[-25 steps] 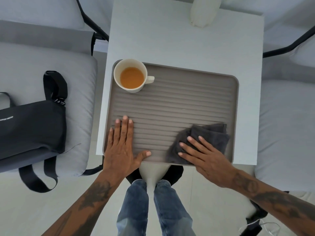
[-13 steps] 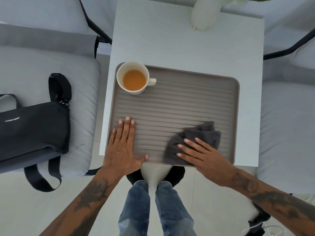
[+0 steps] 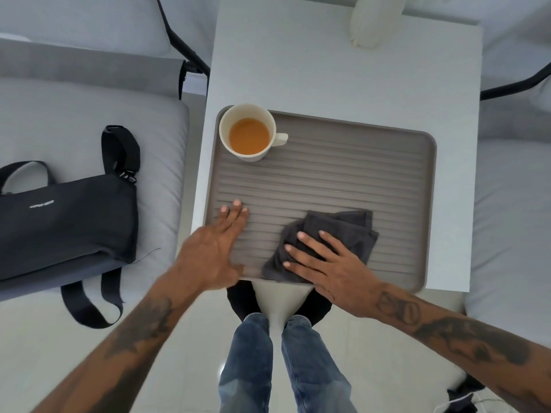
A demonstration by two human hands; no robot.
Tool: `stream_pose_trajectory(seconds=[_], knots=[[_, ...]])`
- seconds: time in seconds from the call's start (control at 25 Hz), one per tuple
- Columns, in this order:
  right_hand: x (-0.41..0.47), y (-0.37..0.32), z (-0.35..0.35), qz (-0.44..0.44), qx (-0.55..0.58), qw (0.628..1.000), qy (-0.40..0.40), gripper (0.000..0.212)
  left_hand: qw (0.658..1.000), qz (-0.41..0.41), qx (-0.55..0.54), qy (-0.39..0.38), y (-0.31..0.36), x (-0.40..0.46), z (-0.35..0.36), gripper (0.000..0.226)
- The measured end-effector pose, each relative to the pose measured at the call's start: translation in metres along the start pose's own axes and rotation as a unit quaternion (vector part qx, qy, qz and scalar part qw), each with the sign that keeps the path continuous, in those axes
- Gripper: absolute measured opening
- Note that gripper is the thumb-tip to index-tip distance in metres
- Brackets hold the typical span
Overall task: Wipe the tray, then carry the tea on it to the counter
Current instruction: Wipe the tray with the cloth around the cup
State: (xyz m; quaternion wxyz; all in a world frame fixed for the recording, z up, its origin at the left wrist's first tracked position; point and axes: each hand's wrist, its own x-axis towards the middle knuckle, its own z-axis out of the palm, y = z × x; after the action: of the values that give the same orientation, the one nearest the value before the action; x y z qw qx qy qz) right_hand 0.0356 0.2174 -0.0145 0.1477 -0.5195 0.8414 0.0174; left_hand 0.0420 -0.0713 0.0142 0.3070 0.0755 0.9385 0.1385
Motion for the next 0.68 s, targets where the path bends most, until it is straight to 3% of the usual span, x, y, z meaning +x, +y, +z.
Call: stream_pose_trajectory(seconds=[0.12,0.2,0.28,0.36,0.68], knots=[[0.019,-0.01,-0.005,-0.02,-0.002,1.0,0.004,0.061,0.991,0.084,0.098,0.029,-0.027,0.004,-0.021,0.107],[0.045,-0.02,-0.008,-0.033,0.001,0.999,0.015,0.057,0.985,0.092,0.137,0.05,-0.028,0.005,-0.015,0.104],[0.076,-0.033,-0.007,-0.05,0.013,0.998,0.027,0.052,0.977,0.114,0.155,0.09,-0.024,0.002,-0.009,0.086],[0.095,-0.038,-0.004,-0.056,0.036,0.997,0.036,0.05,0.975,0.129,0.143,0.112,-0.026,0.002,-0.008,0.087],[0.008,0.019,0.007,-0.005,0.028,0.999,0.039,0.052,0.985,0.074,0.1,0.122,-0.029,0.003,0.011,0.101]])
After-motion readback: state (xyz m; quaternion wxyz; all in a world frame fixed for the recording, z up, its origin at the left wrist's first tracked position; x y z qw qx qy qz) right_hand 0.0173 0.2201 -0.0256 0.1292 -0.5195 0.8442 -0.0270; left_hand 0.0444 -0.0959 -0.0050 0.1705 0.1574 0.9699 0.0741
